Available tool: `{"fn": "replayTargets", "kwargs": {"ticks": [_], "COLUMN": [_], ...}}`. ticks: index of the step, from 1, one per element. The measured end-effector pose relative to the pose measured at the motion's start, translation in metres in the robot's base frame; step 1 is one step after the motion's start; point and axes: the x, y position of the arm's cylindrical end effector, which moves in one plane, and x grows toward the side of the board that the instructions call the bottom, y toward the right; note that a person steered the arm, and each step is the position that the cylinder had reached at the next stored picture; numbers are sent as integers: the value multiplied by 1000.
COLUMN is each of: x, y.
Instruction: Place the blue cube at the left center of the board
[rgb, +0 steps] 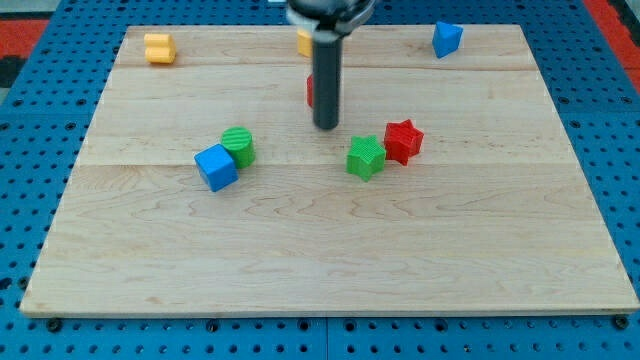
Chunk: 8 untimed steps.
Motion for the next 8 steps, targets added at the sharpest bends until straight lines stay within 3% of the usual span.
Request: {"fn": "replayTargets", "kwargs": {"ticks": [1,2,3,4,7,8], "x": [61,51,19,20,-24,-34], "y": [-50,-137,-169,-128,-95,-139]}}
